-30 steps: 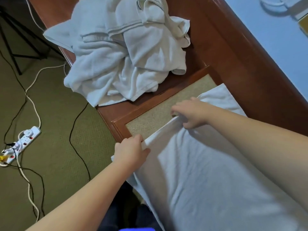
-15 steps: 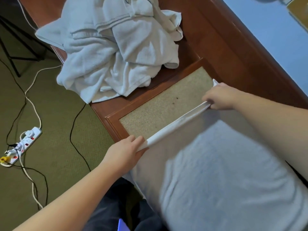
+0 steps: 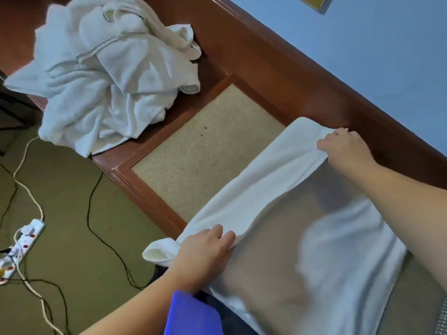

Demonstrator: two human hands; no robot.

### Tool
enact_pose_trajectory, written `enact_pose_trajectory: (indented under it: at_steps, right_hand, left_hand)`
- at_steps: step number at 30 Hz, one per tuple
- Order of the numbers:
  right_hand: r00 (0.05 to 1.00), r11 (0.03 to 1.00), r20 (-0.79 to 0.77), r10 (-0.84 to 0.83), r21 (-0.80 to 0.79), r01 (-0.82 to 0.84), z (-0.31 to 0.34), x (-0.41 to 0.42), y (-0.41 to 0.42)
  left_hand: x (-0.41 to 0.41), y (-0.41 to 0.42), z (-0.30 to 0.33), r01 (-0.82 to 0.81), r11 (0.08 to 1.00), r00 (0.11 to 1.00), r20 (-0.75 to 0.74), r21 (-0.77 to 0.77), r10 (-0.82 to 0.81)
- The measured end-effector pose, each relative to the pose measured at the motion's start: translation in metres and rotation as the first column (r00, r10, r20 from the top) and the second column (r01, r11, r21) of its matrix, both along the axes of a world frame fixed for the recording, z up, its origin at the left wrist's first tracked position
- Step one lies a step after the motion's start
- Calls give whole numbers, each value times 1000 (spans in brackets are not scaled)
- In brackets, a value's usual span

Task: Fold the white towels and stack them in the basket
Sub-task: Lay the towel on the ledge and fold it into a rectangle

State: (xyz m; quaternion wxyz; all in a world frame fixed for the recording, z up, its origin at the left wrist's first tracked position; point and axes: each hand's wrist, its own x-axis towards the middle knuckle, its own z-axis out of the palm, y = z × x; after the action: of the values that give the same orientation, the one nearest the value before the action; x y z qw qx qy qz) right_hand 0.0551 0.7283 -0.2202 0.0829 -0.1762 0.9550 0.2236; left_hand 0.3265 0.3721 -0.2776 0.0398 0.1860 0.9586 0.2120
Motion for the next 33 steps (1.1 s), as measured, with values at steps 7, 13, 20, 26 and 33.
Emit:
enact_pose_trajectory:
  at_steps: [7, 13, 20, 26, 33]
  right_hand:
    - [610, 407, 382, -694, -491, 770, -33, 110, -10]
    - [376, -56, 712, -593, -502, 863, -62, 221, -97]
    - [334, -244, 592, -734, -688, 683, -67, 284, -175]
    - [264, -245, 573, -776, -659, 711, -77, 309, -238]
    - [-106, -403, 466, -878, -603, 688, -78, 316, -302]
  left_hand:
    - [-5, 68, 26, 113, 951, 928, 373, -289, 3]
    - [-107, 99, 19, 371, 855, 929, 139, -362, -344]
    - [-204, 148, 14, 816, 163, 377, 297, -554, -877]
    - [-246, 187, 21, 824, -171, -5, 296, -539, -955]
    - [-249, 226, 13, 716, -402, -78, 508, -570, -858]
